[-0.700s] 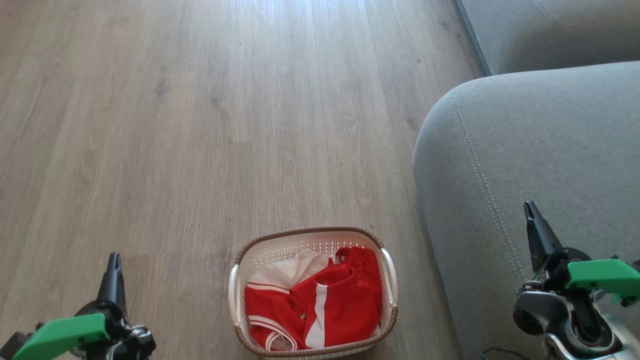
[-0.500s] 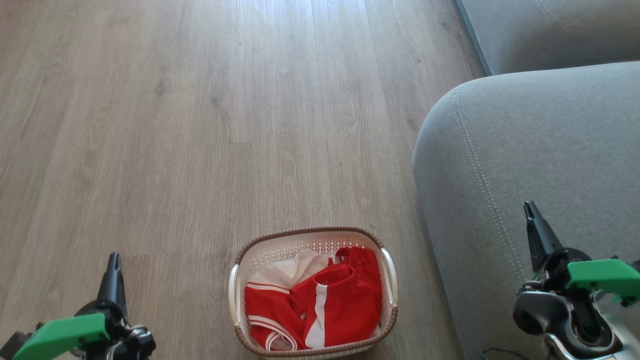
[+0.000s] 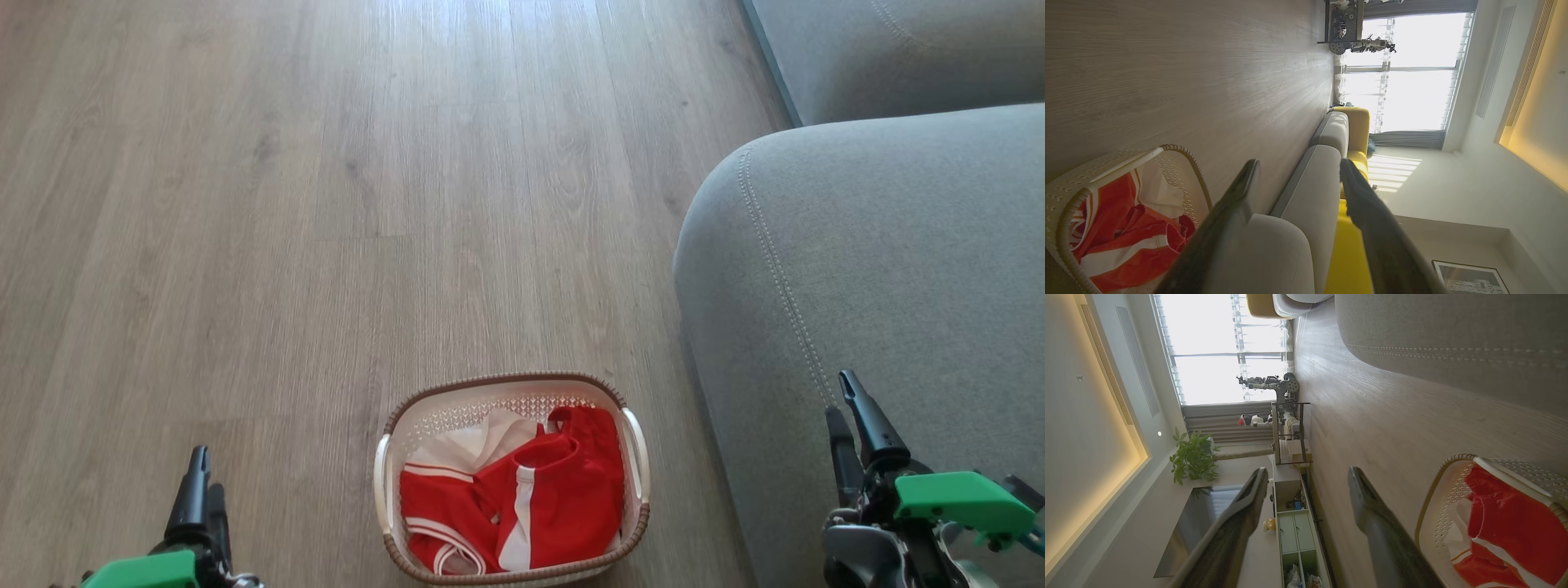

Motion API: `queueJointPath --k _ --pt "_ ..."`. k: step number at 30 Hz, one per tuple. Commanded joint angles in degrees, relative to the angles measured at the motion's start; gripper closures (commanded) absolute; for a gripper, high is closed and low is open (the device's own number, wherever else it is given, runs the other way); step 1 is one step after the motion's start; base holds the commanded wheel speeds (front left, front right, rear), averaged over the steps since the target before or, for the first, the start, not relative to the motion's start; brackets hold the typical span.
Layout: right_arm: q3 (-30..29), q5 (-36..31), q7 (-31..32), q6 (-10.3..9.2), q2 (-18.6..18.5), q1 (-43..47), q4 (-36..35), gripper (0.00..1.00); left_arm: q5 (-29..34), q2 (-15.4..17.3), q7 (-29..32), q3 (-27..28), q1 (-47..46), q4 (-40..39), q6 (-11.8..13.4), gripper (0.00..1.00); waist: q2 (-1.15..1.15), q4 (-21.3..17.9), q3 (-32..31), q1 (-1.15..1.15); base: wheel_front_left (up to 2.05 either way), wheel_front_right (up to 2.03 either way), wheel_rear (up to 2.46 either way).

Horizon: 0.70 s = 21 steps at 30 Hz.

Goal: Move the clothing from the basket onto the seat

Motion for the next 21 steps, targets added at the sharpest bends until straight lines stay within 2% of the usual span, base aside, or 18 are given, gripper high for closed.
queueJointPath --k 1,21 --pt "-1.32 -1.49 -0.17 0.00 -0.11 -2.02 -1.99 0.00 0.95 0.43 -0.73 0.10 -1.31 -2.37 0.05 0.00 0.00 0.01 -0.06 0.00 0.00 0.00 0.00" --pt "-4.65 -16.79 -0.44 0.00 2.39 -1.28 -5.25 0.00 12.84 0.54 -3.96 -2.07 -0.61 -6.10 2.10 0.00 0.00 0.15 -0.53 0.00 0.00 0.00 0.00"
